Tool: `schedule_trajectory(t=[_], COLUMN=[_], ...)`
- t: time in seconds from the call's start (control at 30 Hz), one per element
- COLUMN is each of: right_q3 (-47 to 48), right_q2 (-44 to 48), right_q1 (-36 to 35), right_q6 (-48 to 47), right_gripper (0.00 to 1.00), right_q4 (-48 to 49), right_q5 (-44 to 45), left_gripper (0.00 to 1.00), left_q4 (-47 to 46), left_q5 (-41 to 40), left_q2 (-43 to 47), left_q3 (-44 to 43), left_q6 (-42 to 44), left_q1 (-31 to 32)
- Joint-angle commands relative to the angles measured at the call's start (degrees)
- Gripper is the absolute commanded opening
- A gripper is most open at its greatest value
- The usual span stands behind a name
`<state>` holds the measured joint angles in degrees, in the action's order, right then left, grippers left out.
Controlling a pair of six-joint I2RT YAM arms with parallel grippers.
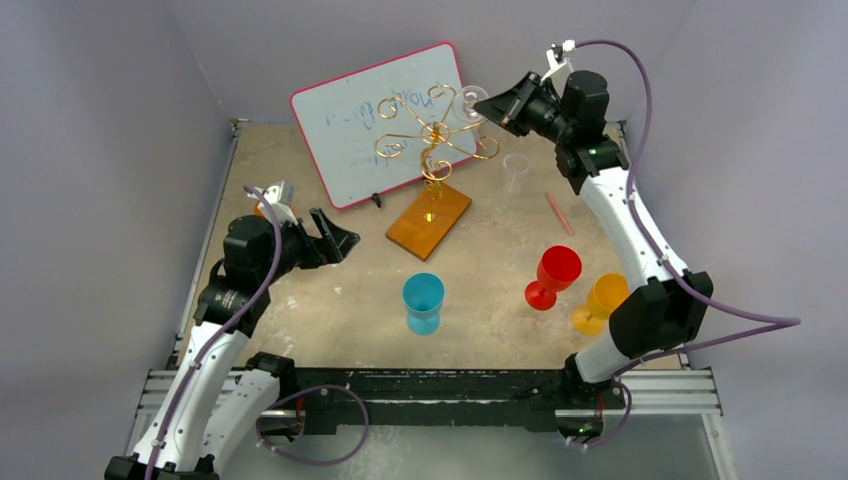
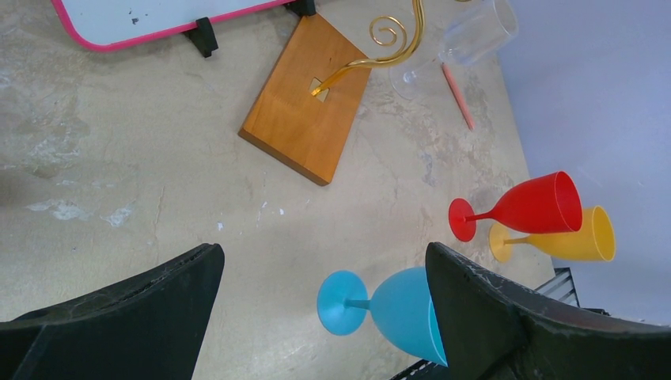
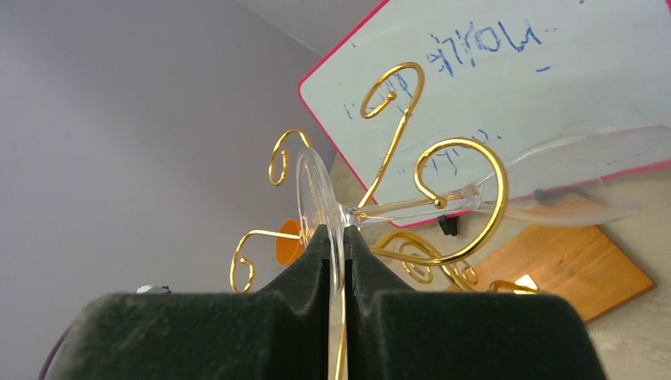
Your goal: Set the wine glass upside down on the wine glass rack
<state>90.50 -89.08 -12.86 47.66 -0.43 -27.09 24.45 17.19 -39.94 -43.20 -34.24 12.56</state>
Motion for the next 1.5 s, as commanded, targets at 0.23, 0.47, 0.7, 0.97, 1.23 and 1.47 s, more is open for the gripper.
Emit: schedule_trajectory(t=[0.23,0.47,0.7,0.97,1.23,1.47], right_q3=[0.45,1.93,1.66,4.52,6.63,9.72], right_q2=[3.63,2.91,2.98,-0.42,-4.08,-7.36], right_q1=[1.35,2.13,2.48,2.76,2.76,2.76], right_q6=[2.68,3.01,3.79,2.83,4.0,3.36], right_gripper=[0.0,0.0,0.0,0.0,0.0,0.01], right_q4=[1.99,0.59,2.25,3.04,3.79,1.52], right_q5=[6.08,7.3,8.69,5.61,0.52,-1.68], left_gripper=[0.98,0.98,0.98,0.98,0.98,0.98], left_q4=[-2.47,-2.21,-2.34,-2.39,-2.31,-2.41], left_q5=[-1.11,-1.83,-2.25,-2.34,-2.16,-2.25], left_q2=[0.64,0.88,0.49,0.41,0.54,1.1], left_q3=[0.18,0.18,0.22,0.23,0.18,0.23], left_q6=[0.5,0.46,0.2,0.14,0.24,0.15], left_q1=[0.2,0.17,0.21,0.23,0.19,0.21])
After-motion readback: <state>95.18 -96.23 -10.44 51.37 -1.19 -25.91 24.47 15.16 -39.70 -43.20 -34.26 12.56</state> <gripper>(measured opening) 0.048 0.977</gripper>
